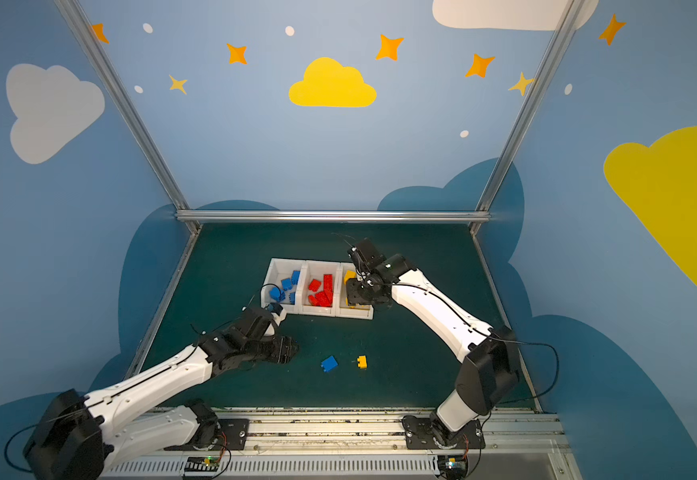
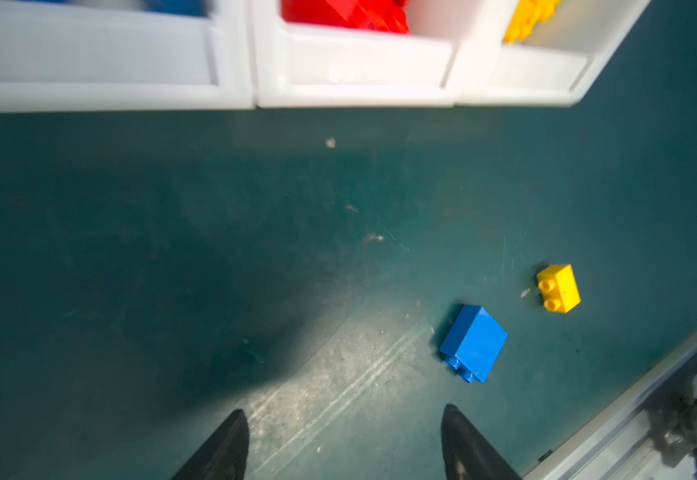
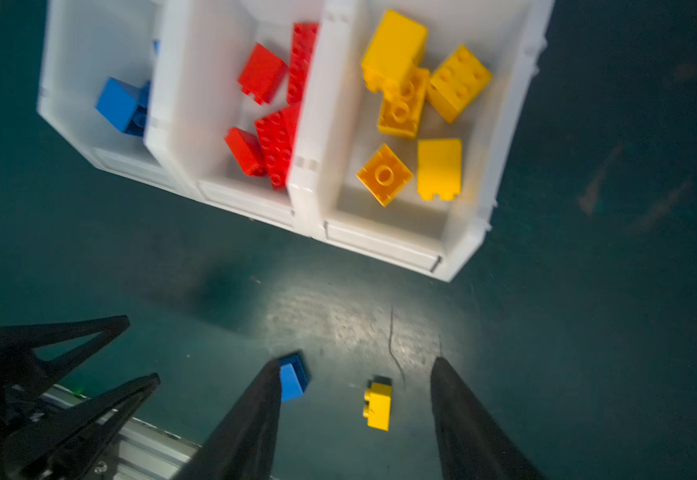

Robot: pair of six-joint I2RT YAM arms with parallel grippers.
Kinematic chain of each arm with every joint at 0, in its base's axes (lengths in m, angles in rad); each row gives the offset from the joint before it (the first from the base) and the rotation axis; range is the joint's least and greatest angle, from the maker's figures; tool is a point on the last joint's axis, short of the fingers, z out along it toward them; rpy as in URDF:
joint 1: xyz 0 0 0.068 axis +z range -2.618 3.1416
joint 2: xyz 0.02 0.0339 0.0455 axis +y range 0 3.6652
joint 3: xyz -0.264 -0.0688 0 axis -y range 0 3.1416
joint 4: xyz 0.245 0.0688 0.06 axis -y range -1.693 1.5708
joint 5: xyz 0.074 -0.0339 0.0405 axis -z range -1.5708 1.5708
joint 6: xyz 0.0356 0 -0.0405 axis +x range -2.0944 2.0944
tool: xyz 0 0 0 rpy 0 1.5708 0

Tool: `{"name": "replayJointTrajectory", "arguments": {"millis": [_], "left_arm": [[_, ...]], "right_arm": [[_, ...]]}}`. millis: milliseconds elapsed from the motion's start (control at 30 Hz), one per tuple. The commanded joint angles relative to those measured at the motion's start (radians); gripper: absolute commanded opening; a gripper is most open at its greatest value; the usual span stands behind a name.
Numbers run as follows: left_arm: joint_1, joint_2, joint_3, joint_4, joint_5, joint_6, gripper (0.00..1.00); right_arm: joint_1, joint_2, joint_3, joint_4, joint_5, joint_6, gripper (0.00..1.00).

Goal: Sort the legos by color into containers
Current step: 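Withdraw the right gripper while the left gripper lowers and closes on the blue brick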

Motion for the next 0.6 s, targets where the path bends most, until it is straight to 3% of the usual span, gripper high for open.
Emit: {"name": "replayJointTrajectory", "arguments": {"millis": [0,267,567], "left_arm": [[-0.057,0.053,0.048,0.017,-0.025,0.059,0.73],[-0.196,0.191,0.125,-0.005,-0.035,0.121,0.73],[-0.294,0.391,0.25,-0.037,-0.02,0.192,0.73]], "right_arm": [[-0.009,-0.103,-0.128,0.031,0.018,0.071,0.58],[-0.034,-0.298,-0.404,0.083,0.021,0.121,0.59],[-0.039,-0.373,-0.476,0.096,0.035,0.163,0.59]]}}
